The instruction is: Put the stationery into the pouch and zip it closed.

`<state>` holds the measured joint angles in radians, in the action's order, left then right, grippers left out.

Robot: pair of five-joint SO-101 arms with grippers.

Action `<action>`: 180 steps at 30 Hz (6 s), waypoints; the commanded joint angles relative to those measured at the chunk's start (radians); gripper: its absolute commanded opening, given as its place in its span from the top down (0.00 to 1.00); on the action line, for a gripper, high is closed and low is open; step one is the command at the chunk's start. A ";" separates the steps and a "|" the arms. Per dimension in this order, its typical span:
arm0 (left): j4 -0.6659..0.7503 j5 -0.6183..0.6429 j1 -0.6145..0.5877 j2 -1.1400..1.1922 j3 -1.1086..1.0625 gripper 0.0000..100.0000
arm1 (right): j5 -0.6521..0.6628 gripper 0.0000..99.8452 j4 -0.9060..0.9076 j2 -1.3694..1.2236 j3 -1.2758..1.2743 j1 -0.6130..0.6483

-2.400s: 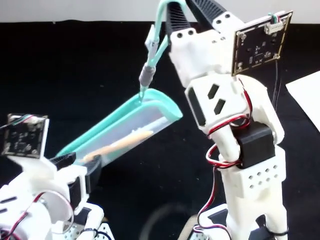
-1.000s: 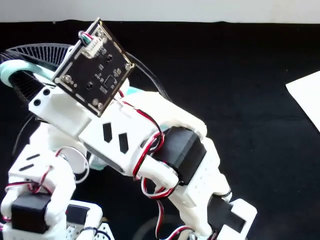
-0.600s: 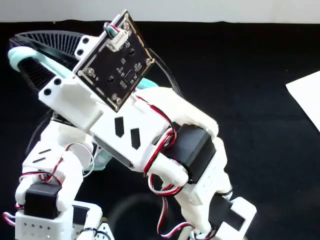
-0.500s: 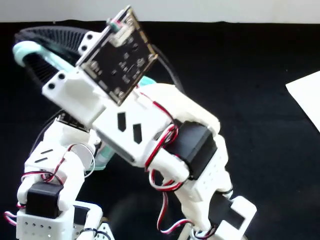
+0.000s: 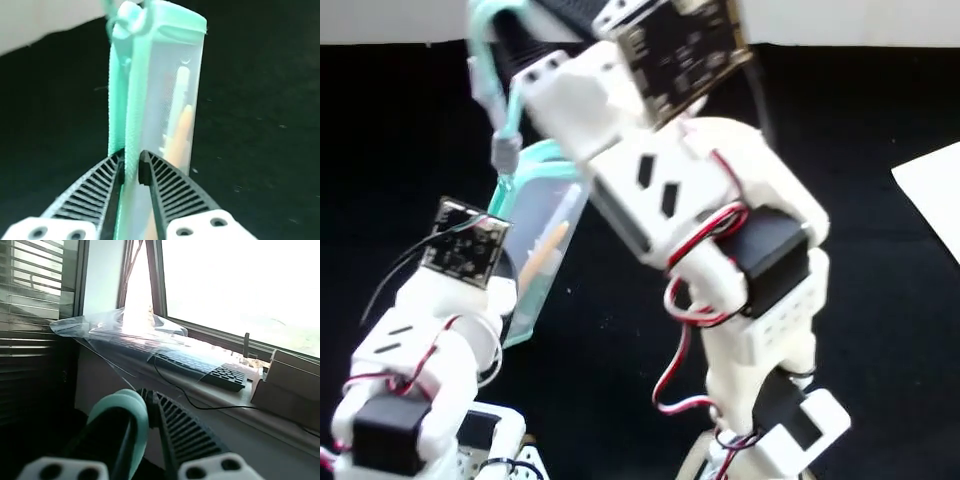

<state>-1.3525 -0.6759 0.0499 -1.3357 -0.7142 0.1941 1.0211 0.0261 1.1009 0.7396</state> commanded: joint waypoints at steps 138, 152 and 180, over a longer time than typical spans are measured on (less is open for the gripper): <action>0.109 0.046 0.002 -0.062 0.294 0.99 | 0.005 0.99 0.122 0.015 0.120 0.147; -0.265 0.051 -0.061 -0.062 0.510 0.99 | 0.002 0.99 0.249 0.013 0.120 -0.354; -0.381 0.222 -0.067 -0.062 0.719 0.99 | 0.003 0.99 0.248 -0.443 -0.028 -0.843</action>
<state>-1.7331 -0.4626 0.0054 -1.3940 -0.0407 0.1956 1.2743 -0.3775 1.0641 0.0261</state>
